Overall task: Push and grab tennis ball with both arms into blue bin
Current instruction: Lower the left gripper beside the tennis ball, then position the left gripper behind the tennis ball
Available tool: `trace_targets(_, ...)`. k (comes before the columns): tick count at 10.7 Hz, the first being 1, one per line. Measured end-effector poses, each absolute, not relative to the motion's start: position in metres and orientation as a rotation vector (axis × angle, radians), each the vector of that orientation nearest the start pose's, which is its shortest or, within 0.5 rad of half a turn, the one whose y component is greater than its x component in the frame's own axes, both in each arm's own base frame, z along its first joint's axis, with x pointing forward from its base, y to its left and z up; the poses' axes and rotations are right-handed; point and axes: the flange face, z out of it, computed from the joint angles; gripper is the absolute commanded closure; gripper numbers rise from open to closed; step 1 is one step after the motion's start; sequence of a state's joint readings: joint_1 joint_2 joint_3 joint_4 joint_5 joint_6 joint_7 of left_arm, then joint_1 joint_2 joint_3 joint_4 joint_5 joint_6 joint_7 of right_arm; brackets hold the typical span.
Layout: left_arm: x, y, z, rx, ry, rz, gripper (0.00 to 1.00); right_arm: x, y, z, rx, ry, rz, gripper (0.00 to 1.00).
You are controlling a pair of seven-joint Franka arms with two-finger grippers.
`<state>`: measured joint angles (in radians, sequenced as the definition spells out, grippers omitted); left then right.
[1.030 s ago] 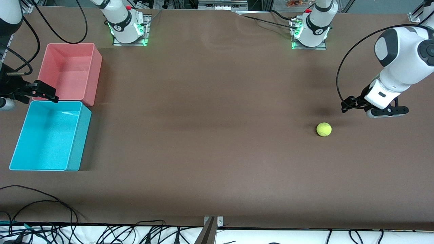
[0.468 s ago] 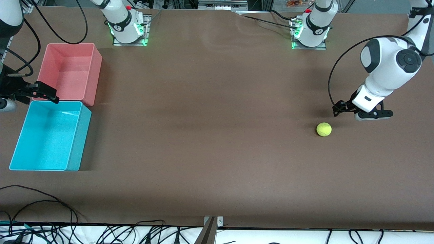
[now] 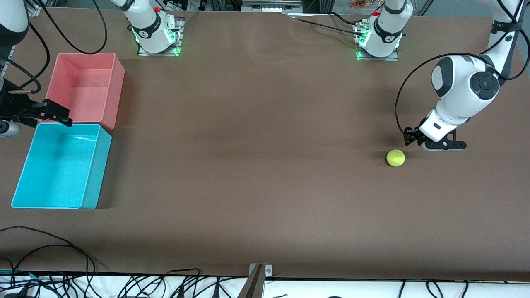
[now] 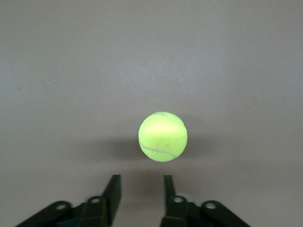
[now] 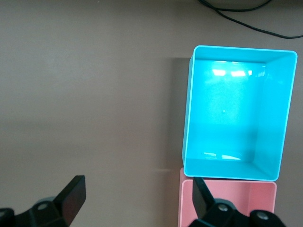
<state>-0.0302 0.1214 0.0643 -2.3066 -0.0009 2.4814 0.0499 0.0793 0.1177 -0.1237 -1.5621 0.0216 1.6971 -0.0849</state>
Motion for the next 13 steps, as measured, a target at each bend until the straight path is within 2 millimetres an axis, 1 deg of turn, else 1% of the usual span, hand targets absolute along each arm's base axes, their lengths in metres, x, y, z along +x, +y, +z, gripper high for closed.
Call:
trace_targets(1, 0.527, 0.018, 0.293, -3.126, 0.141, -0.066, 1.00, 0.599, -0.021, 0.572, -3.135, -0.061, -0.029, 0.00)
trace_targets(3, 0.526, 0.019, 0.283, -3.089, 0.476, -0.034, 1.00, 0.599, -0.021, 0.572, -3.135, -0.061, -0.028, 0.00)
trace_targets(4, 0.525, 0.020, 0.277, -3.074, 0.574, -0.017, 1.00, 0.599, -0.021, 0.572, -3.135, -0.061, -0.027, 0.00)
trace_targets(6, 0.524, 0.023, 0.265, -3.053, 0.692, 0.021, 1.00, 0.600, -0.020, 0.570, -3.135, -0.062, -0.022, 0.00)
trace_targets(7, 0.524, 0.025, 0.261, -3.030, 0.785, 0.020, 1.00, 0.600, -0.020, 0.569, -3.135, -0.062, -0.021, 0.00)
trace_targets(10, 0.528, 0.047, 0.252, -2.962, 0.957, -0.032, 1.00, 0.600, -0.020, 0.569, -3.135, -0.063, -0.021, 0.00)
trace_targets(12, 0.528, 0.059, 0.243, -2.913, 1.117, -0.039, 1.00, 0.600, -0.020, 0.569, -3.135, -0.063, -0.021, 0.00)
trace_targets(13, 0.531, 0.062, 0.239, -2.881, 1.206, -0.039, 1.00, 0.600, -0.020, 0.569, -3.135, -0.063, -0.022, 0.00)
